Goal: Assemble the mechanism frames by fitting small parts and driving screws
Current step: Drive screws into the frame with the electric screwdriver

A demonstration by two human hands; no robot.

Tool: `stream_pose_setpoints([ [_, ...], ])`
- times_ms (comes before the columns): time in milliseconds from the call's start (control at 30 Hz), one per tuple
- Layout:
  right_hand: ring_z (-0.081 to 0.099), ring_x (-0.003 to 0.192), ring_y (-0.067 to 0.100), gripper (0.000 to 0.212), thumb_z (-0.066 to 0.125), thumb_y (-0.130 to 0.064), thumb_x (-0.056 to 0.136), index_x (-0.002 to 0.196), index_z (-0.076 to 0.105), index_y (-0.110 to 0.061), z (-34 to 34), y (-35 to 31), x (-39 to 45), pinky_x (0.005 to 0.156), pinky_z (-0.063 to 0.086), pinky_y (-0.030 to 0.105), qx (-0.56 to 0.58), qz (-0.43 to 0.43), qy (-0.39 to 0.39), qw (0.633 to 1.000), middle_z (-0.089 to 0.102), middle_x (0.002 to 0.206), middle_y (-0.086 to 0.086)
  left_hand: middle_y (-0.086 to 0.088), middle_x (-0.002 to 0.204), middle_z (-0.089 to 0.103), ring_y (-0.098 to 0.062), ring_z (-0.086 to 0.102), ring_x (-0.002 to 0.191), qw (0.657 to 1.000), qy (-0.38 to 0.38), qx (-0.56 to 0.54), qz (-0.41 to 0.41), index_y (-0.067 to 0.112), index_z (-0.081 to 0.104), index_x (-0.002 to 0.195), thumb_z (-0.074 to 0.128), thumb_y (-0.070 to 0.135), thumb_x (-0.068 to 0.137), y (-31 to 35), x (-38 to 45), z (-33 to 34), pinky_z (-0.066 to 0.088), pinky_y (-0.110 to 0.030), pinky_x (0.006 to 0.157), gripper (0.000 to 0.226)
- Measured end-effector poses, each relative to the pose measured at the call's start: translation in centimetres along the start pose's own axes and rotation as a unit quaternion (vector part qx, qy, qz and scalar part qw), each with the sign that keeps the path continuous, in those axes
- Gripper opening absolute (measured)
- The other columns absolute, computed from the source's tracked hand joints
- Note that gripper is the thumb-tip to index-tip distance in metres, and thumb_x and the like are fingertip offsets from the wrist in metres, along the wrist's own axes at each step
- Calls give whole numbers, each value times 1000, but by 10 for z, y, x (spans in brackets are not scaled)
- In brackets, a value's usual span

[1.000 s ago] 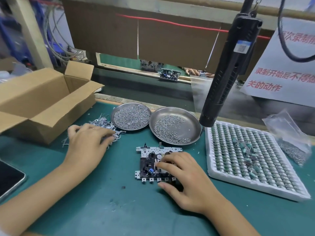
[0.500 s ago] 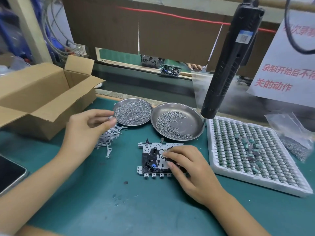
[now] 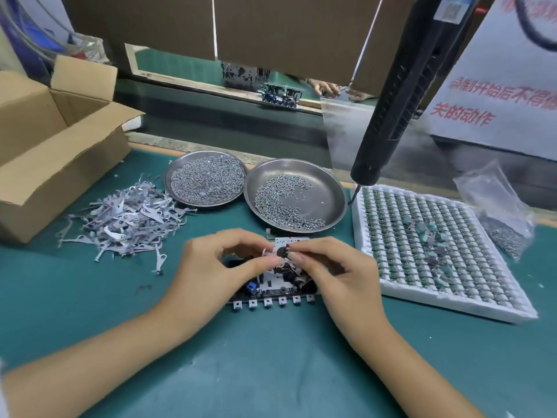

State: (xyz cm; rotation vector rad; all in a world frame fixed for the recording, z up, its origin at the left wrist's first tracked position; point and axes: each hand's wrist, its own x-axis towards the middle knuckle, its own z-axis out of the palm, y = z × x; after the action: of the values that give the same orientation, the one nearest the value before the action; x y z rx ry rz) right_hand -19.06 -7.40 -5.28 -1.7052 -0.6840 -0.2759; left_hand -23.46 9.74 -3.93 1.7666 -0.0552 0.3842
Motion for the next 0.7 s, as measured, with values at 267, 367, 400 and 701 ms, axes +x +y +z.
stream_pose_setpoints([
  [267, 64, 76, 0, 18, 70, -5, 77, 89, 72, -18, -5, 4, -1, 71, 46, 13, -30, 0, 2, 1000, 69, 83, -14, 18, 80, 69, -6, 59, 83, 983, -51, 164, 69, 37, 73, 81, 70, 36, 78, -4, -1, -7, 38, -28, 84, 5],
  [367, 65, 76, 1, 19, 70, -4, 77, 90, 72, -17, -5, 6, -2, 72, 47, 14, -20, 9, 4, 1000, 69, 83, -12, 9, 69, 67, -8, 59, 69, 992, -53, 116, 22, 40, 73, 79, 71, 40, 71, -2, 0, -9, 41, -14, 69, 8],
  [400, 65, 76, 1, 19, 70, -4, 77, 90, 72, -17, -4, 6, -2, 72, 47, 14, -20, 11, 3, 1000, 69, 84, -12, 6, 66, 65, -8, 58, 65, 993, -51, 104, 11, 39, 74, 79, 69, 40, 68, -2, 0, -9, 40, -12, 64, 12],
  [701, 65, 83, 9, 13, 70, -2, 81, 92, 74, -6, -2, 9, -6, 77, 50, 20, -106, -48, -59, 991, 70, 87, -2, 12, 65, 65, -8, 56, 64, 989, -81, 127, -11, 34, 74, 72, 79, 22, 69, -3, -2, -12, 39, -8, 62, 13],
])
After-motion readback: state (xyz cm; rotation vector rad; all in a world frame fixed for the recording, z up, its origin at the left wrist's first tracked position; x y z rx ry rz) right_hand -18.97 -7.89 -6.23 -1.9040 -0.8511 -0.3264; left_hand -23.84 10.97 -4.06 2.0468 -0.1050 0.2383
